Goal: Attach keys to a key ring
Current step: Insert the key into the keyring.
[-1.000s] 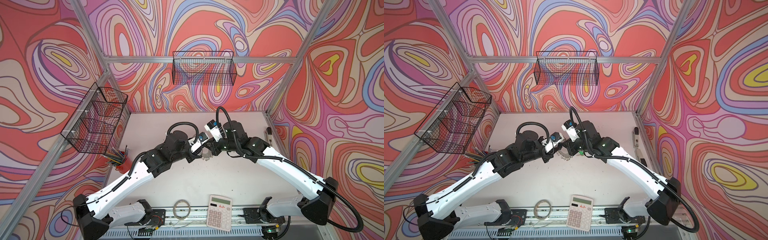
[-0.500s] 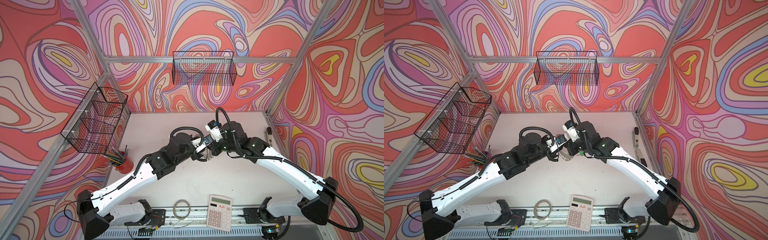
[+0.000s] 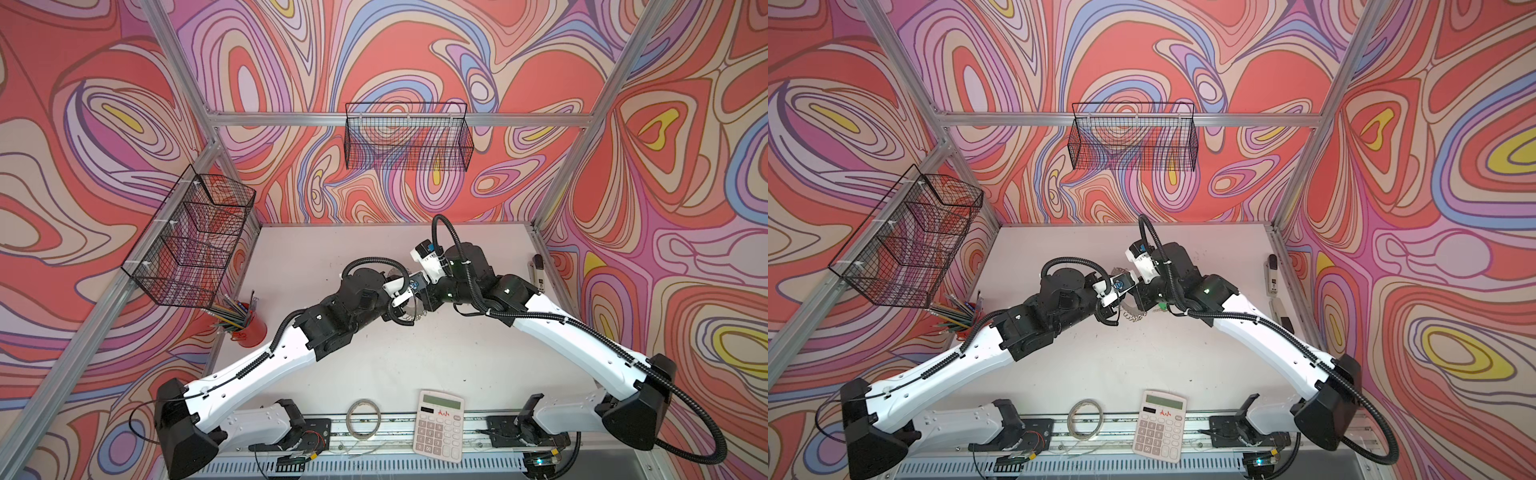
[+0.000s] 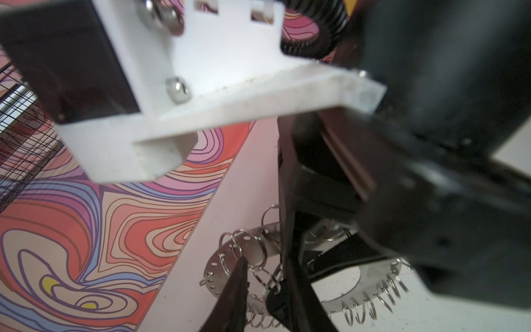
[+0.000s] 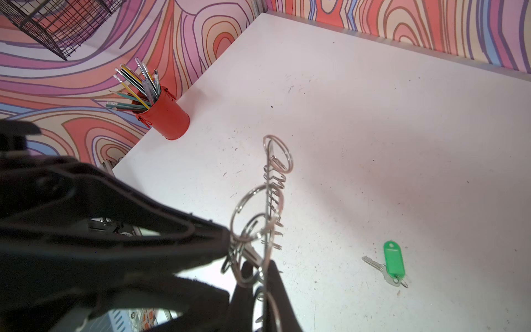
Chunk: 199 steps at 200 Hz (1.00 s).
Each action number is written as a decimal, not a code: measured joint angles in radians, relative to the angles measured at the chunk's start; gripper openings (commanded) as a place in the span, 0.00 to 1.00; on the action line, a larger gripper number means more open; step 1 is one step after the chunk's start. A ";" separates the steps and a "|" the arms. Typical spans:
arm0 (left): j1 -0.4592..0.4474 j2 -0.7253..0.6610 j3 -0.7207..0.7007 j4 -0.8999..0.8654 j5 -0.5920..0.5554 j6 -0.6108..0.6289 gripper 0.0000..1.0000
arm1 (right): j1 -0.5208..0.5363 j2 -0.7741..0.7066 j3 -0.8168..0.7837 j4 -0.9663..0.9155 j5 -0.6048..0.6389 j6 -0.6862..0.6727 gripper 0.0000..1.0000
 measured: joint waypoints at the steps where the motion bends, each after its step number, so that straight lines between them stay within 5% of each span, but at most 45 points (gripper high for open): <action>1: 0.000 -0.001 0.000 0.000 0.000 0.000 0.27 | 0.000 0.000 0.000 0.000 0.000 0.000 0.00; 199: 0.002 -0.011 -0.007 0.009 0.015 -0.027 0.26 | 0.002 0.000 -0.002 -0.003 -0.015 0.009 0.00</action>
